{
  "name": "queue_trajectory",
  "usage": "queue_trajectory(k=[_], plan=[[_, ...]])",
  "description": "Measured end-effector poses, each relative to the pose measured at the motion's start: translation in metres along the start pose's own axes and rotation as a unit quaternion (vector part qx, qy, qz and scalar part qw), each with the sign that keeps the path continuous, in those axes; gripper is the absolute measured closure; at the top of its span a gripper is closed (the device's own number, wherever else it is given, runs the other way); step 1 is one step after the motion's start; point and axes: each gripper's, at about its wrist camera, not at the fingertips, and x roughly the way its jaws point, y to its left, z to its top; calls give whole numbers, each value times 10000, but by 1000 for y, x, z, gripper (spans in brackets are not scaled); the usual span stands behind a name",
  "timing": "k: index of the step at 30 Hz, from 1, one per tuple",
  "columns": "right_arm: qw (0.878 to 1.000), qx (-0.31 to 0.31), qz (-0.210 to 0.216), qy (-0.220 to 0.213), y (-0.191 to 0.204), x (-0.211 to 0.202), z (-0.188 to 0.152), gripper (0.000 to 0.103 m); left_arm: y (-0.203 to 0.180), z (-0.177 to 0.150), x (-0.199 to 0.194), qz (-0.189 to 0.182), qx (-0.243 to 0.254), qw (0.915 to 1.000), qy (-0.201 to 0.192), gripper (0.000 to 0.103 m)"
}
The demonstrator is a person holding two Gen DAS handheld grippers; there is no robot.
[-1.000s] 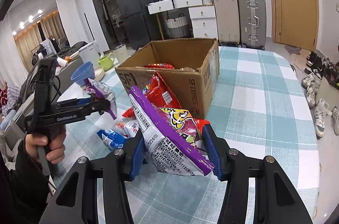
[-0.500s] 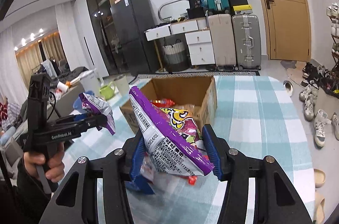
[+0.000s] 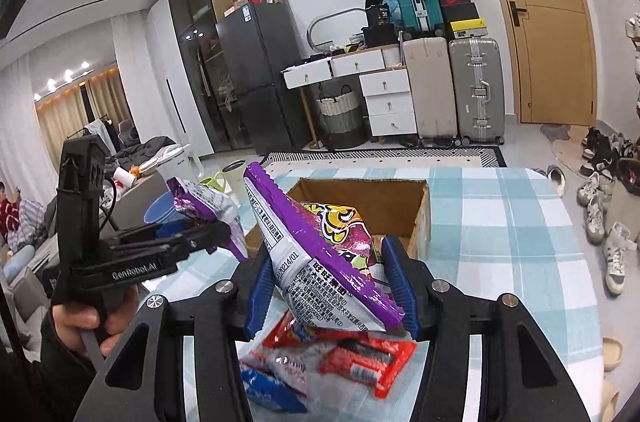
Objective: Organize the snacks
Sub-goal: 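Carry both purple bags over the box and open both tools to drop them in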
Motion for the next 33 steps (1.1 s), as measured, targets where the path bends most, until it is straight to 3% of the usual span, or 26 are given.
queue_trajectory(k=[14, 33], plan=[[9999, 88, 53, 82, -7, 39, 22, 51, -8, 32, 49, 91, 129, 9996, 246, 54], [9984, -67, -274, 480, -23, 103, 22, 50, 2, 33, 124, 117, 211, 9978, 618, 54]])
